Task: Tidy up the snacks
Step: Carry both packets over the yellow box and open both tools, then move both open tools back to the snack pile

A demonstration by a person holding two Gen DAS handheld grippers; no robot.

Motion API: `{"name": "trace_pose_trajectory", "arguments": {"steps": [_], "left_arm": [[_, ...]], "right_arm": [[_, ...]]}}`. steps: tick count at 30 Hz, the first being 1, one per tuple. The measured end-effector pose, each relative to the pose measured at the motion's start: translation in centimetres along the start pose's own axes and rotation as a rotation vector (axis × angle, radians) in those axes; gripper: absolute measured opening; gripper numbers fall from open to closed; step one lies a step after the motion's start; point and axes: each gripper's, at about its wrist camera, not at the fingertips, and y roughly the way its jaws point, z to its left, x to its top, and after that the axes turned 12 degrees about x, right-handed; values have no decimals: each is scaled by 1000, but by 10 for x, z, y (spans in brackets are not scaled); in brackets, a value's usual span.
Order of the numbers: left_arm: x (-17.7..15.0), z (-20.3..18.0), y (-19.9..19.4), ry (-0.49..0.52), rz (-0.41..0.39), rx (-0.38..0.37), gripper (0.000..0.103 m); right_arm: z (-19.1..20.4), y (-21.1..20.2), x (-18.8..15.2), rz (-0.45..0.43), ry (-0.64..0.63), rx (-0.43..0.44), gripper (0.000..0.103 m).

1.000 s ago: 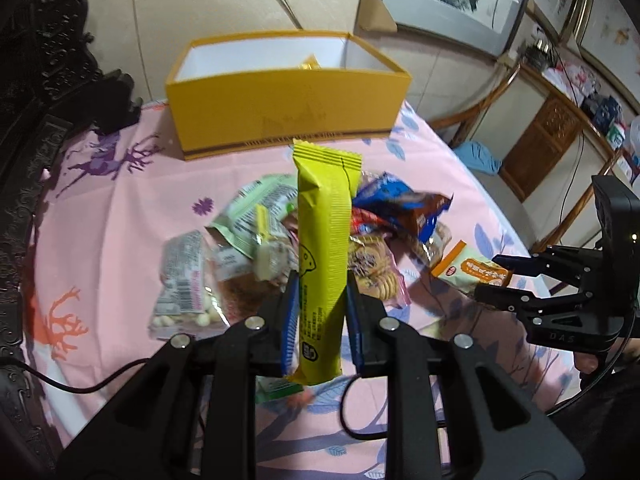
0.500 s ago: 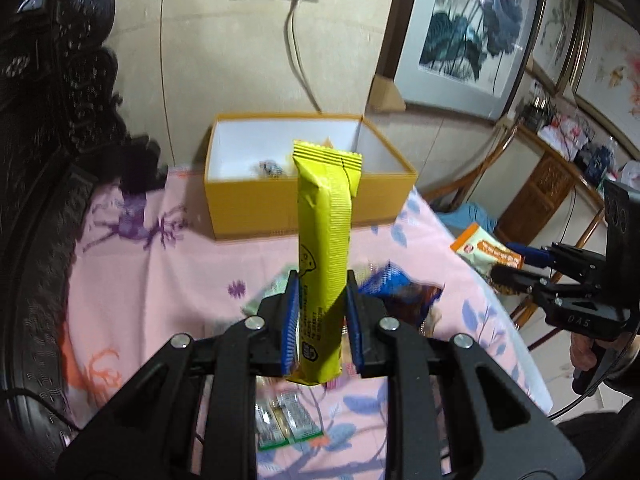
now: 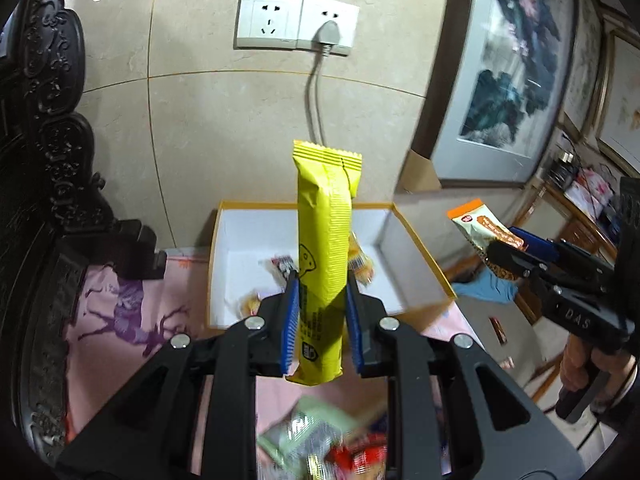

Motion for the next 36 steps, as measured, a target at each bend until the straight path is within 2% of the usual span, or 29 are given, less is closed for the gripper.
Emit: {"name": "trace_pose_trajectory", "arguments": {"steps": [7, 8, 9, 10, 11, 12, 14, 17, 22, 25, 30, 33, 36], "left_arm": [[15, 6, 63, -56, 13, 33, 22], [16, 8, 73, -74, 10, 42, 38], [16, 13, 86, -106, 13, 55, 59], [16, 17, 93, -135, 20, 90, 92], [16, 20, 96, -165, 21, 126, 94], [17, 25, 95, -193, 22, 120, 94], [18, 30, 86, -209, 4, 104, 94], [19, 32, 66, -194, -26, 104, 94], [9, 41, 33, -204, -13, 86, 94], [-4, 47, 12, -214, 9, 103, 96], [-45, 61, -18, -236, 48, 119, 96], [-79, 67, -32, -222, 92, 137, 96], [-114, 74, -37, -216, 154, 160, 96]], "right_arm": [[-17, 59, 10, -2, 17, -21, 48], [-20, 71, 11, -3, 24, -25, 50], [-22, 78, 11, 2, 29, -26, 57], [-23, 85, 12, 23, 35, -40, 68], [-23, 90, 12, 44, 40, -62, 81], [-23, 90, 13, 49, 44, -70, 87], [-22, 81, 12, 25, 46, -50, 91], [-19, 67, 9, 28, 43, -44, 92], [-12, 44, -8, 80, 54, -9, 92], [-5, 31, -22, 124, 59, 9, 92], [2, 16, -62, 233, 116, 34, 92], [8, 8, -91, 292, 145, 39, 92], [24, -3, -118, 328, 166, 86, 92]]}}
